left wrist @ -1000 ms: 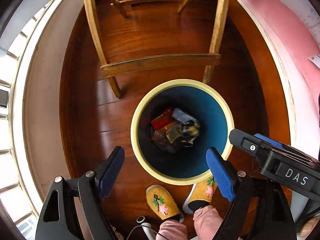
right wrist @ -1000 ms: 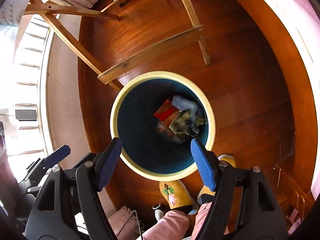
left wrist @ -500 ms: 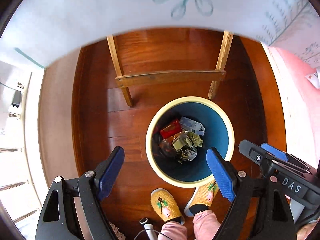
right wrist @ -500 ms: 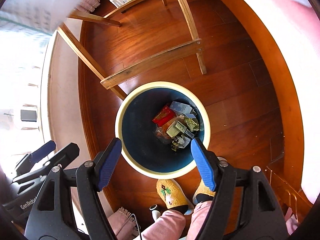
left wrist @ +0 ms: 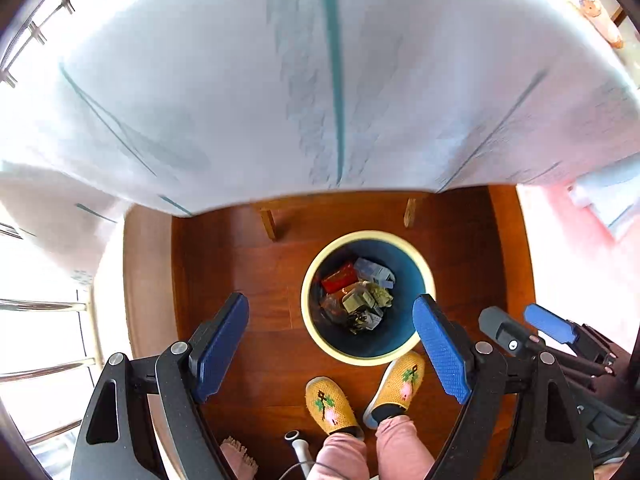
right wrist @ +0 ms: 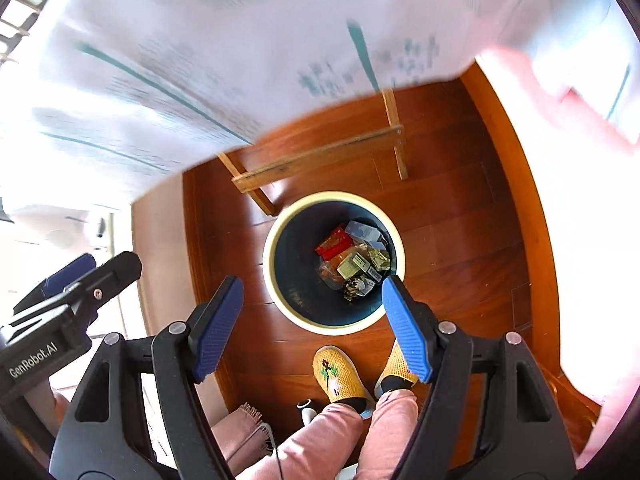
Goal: Collect trash
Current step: 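Raise both open tools from the bin back toward the table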
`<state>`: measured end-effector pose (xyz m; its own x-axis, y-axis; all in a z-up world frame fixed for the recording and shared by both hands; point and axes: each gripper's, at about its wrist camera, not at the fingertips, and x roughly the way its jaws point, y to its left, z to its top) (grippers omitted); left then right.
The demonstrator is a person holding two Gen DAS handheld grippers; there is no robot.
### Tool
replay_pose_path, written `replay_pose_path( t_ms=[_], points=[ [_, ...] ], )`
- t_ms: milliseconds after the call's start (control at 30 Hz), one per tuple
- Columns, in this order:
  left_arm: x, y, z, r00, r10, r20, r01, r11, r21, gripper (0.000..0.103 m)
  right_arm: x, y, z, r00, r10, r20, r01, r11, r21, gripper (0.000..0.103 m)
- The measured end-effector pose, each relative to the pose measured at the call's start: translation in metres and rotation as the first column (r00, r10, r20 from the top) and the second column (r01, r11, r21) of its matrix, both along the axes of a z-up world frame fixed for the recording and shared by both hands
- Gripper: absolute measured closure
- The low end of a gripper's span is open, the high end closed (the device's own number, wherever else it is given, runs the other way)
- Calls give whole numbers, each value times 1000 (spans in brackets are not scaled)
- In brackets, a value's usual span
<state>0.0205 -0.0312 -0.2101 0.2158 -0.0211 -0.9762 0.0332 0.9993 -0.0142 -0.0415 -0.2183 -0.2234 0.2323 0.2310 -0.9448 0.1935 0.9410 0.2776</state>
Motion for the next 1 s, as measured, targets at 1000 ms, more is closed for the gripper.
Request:
replay_pose_path(
  t_ms=[1000],
  points=[
    [-33,4,297,906,-138,401,163,986,-29,18,-33,22,301,904,30,428,4,997,-77,34]
  ],
)
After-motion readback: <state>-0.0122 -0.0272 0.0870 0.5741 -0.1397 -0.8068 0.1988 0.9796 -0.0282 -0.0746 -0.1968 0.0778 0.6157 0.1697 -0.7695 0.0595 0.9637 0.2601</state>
